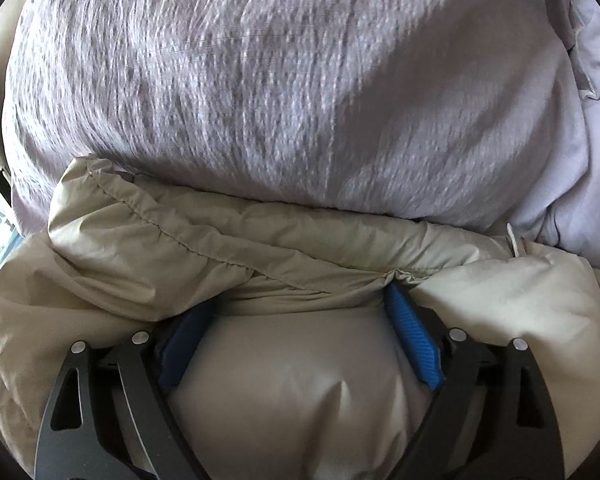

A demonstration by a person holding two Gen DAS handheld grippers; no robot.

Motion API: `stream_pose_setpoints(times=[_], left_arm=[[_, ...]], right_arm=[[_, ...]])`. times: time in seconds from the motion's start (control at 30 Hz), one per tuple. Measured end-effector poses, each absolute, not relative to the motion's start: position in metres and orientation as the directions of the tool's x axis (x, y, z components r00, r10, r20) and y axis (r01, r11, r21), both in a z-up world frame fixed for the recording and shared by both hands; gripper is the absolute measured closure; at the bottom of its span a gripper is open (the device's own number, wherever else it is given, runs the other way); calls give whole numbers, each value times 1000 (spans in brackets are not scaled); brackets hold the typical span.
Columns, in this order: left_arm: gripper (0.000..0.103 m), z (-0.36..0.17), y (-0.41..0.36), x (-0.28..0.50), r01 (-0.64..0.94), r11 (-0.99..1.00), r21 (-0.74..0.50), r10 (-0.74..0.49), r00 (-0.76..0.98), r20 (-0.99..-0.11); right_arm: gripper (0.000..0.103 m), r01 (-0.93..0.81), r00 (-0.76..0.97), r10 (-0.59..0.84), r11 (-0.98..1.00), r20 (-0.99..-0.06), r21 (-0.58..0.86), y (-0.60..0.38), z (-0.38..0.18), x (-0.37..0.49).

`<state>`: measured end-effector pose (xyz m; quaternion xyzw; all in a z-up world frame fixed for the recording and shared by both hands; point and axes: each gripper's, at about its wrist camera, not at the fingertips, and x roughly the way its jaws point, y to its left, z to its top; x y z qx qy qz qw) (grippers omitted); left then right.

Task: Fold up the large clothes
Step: 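Lower the folded hem onto the collar and open both grippers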

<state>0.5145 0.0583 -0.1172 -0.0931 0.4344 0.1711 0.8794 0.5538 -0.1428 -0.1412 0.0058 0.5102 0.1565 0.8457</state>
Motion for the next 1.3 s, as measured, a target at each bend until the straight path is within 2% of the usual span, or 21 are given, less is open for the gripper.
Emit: stream_pose_setpoints(times=[0.07, 0.1, 0.13, 0.2, 0.47, 0.8, 1.3], left_arm=[[14, -108, 55, 501, -374, 927, -13, 213, 556, -804], [14, -104, 57, 495, -368, 930, -17, 206, 556, -805], [14, -100, 58, 491, -362, 932, -23, 199, 561, -804], [14, -92, 62, 478, -357, 934, -32, 193, 576, -794], [14, -83, 87, 452, -368, 930, -15, 226, 600, -767], [14, -117, 116, 449, -421, 907, 32, 286, 557, -780], [11, -156, 132, 465, -431, 902, 28, 289, 554, -780]], right_arm=[[85, -246, 416, 273, 952, -867, 182, -153, -135, 552], [69, -235, 413, 277, 953, -867, 193, -159, -129, 549], [59, -229, 417, 283, 952, -864, 202, -162, -125, 545], [53, -219, 443, 291, 952, -848, 213, -177, -109, 536], [53, -143, 523, 223, 974, -823, 173, -225, -88, 514], [52, -135, 566, 96, 991, -819, 23, -228, -108, 502], [46, -135, 573, 74, 991, -816, -5, -234, -130, 507]])
